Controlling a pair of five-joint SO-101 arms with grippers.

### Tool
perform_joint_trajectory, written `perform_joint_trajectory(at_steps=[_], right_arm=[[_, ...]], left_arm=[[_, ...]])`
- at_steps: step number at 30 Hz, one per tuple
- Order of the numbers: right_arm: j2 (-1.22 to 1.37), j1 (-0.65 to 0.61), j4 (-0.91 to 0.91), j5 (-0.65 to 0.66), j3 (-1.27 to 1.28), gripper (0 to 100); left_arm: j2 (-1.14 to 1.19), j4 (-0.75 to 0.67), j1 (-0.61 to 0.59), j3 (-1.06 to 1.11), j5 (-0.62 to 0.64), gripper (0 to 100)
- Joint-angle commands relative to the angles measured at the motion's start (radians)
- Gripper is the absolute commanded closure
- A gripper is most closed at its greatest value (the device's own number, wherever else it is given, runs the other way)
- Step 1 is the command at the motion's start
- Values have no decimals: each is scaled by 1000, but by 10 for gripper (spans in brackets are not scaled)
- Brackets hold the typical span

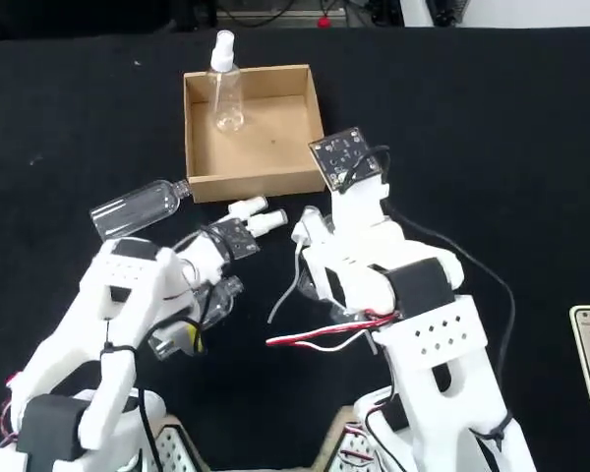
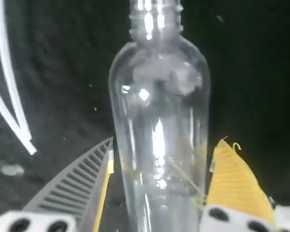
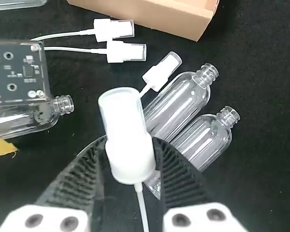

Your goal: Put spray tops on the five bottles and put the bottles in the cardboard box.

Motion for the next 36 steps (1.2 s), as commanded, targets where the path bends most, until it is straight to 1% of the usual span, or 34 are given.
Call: perform_joint_trajectory(at_steps=[1,4,12,20,22,25,27,29,36], right_arm=[[-30,17,-23,-6,-5,987],[-30,17,-23,-6,-5,987],[-28,17,-25,-6,-5,987],[-27,17,-25,-6,-5,987],[-27,17,-25,-6,-5,987],[-27,17,-25,-6,-5,987],[-27,17,-25,-6,-5,987],[-27,17,-25,-6,-5,987],[-27,17,-25,-6,-5,987]], left_arm=[[-29,-20,-33,-4,32,683],[-31,-12,-33,-39,61,683],[-18,71,-33,-174,61,683],[-17,61,8,-168,63,683],[-8,32,5,-151,63,683],[35,-58,2,-97,69,683],[68,-103,10,-85,118,683],[87,-121,12,-90,152,683],[92,-115,5,-116,155,683]])
